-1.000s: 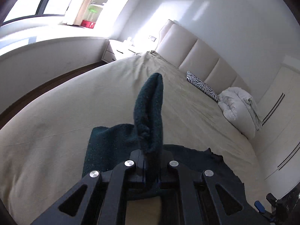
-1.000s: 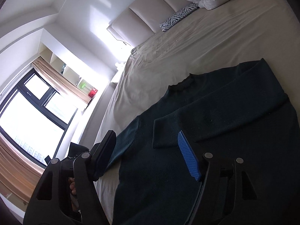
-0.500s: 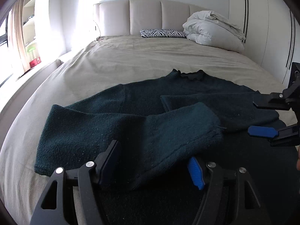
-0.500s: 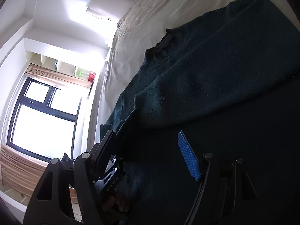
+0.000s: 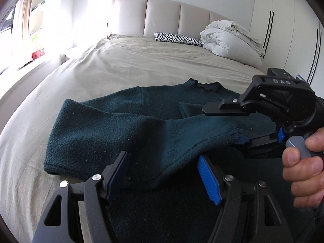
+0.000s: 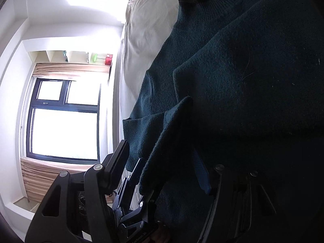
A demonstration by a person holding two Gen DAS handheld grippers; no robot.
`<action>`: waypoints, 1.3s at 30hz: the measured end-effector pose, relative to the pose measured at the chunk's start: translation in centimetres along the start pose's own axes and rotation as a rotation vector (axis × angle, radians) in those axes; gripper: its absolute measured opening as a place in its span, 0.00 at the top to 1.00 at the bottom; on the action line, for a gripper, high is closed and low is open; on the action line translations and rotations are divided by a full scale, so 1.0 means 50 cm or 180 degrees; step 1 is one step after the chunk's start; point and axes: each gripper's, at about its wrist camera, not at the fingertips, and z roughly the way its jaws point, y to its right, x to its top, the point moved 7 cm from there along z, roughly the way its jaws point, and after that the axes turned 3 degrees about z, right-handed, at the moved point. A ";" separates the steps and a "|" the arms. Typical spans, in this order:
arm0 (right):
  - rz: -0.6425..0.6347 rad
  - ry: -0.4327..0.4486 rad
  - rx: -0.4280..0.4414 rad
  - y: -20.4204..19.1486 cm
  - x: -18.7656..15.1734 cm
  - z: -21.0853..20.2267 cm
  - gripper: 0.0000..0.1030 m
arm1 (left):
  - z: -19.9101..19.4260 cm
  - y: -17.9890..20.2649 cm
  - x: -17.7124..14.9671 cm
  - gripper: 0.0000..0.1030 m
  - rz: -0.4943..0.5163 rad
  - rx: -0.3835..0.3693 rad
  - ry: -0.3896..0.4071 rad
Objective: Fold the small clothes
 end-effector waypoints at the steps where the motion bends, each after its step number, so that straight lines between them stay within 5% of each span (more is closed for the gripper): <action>1: 0.0007 -0.0001 -0.0032 0.004 0.005 0.004 0.58 | -0.013 -0.008 -0.001 0.28 -0.0035 -0.0017 0.0012; 5: 0.0019 0.0020 -0.0133 0.009 0.014 0.002 0.69 | -0.067 -0.051 -0.008 0.26 -0.0182 -0.0087 0.0086; 8: -0.0071 0.0071 -0.0250 0.011 0.019 -0.011 0.92 | -0.086 -0.099 -0.006 0.24 -0.0406 -0.0150 0.0086; 14: -0.0566 0.0247 -0.0535 -0.033 0.034 -0.062 0.93 | -0.091 -0.237 0.031 0.24 -0.1071 -0.0130 0.0126; 20: -0.0924 0.0418 -0.0793 -0.060 0.076 -0.175 0.94 | -0.083 -0.290 0.076 0.30 -0.1259 -0.0202 0.0175; 25: -0.0885 0.0569 -0.1165 -0.003 0.133 -0.281 0.94 | -0.038 -0.251 0.106 0.60 -0.1186 -0.0362 0.0038; 33: -0.0782 0.0652 -0.1344 0.071 0.163 -0.350 0.93 | 0.081 -0.148 0.138 0.61 -0.0853 -0.0425 -0.0295; 39: -0.0722 0.0675 -0.1390 0.099 0.175 -0.301 0.93 | 0.176 -0.165 0.103 0.77 -0.0807 -0.0136 -0.0544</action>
